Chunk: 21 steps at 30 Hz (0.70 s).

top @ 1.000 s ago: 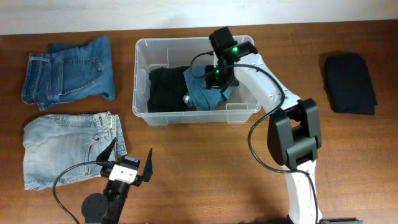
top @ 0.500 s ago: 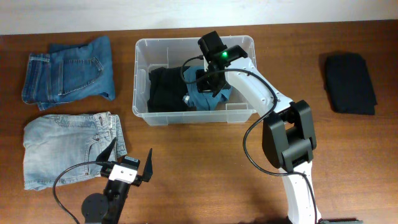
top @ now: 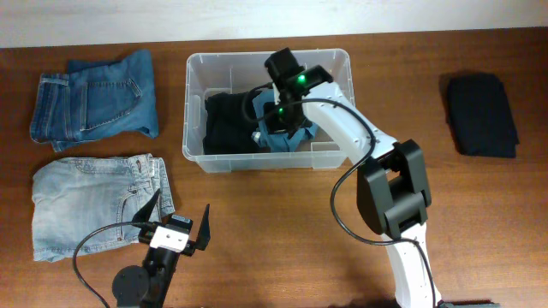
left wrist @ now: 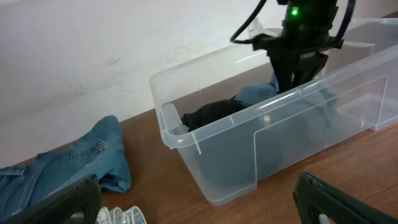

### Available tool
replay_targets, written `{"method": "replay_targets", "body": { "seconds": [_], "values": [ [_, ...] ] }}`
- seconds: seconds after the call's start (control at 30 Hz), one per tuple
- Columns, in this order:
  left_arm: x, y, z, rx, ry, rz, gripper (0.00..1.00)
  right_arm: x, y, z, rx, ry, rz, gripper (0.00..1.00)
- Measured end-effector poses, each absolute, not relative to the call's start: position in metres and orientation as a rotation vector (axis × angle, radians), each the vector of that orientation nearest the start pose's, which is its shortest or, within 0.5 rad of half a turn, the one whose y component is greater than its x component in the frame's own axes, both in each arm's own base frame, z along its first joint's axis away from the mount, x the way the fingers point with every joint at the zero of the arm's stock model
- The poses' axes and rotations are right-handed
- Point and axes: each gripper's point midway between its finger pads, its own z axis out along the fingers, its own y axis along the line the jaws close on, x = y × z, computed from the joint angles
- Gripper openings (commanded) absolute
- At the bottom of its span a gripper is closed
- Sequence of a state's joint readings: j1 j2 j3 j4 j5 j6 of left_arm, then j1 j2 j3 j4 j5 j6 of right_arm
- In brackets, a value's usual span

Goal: Pack container
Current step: 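Open the right gripper and release the denim in the container, then raise the right gripper out and move it to the folded black garment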

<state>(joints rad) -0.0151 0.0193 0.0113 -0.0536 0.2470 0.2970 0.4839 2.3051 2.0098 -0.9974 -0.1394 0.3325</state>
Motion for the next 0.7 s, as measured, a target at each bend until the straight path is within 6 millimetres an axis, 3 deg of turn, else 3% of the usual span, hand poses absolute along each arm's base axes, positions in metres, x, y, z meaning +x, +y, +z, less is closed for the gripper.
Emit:
{"method": "replay_targets", "body": {
  "seconds": [0.17, 0.3, 0.4, 0.5, 0.7],
  "values": [
    [0.241, -0.046, 0.162, 0.438, 1.571, 0.015, 0.99, 0.441, 0.276, 0.062, -0.296, 2.892, 0.362, 0.1],
    [0.241, -0.046, 0.162, 0.438, 1.571, 0.015, 0.99, 0.441, 0.275, 0.066, -0.294, 2.896, 0.361, 0.18],
    [0.241, -0.046, 0.162, 0.438, 1.571, 0.015, 0.99, 0.446, 0.278, 0.079, -0.295, 2.874, 0.371, 0.31],
    [0.241, -0.046, 0.162, 0.438, 1.571, 0.015, 0.99, 0.455, 0.282, 0.104, -0.313, 2.824, 0.39, 0.45],
    [0.241, -0.046, 0.162, 0.438, 1.571, 0.015, 0.99, 0.467, 0.288, 0.184, -0.329, 2.69, 0.433, 0.75]
  ]
}}
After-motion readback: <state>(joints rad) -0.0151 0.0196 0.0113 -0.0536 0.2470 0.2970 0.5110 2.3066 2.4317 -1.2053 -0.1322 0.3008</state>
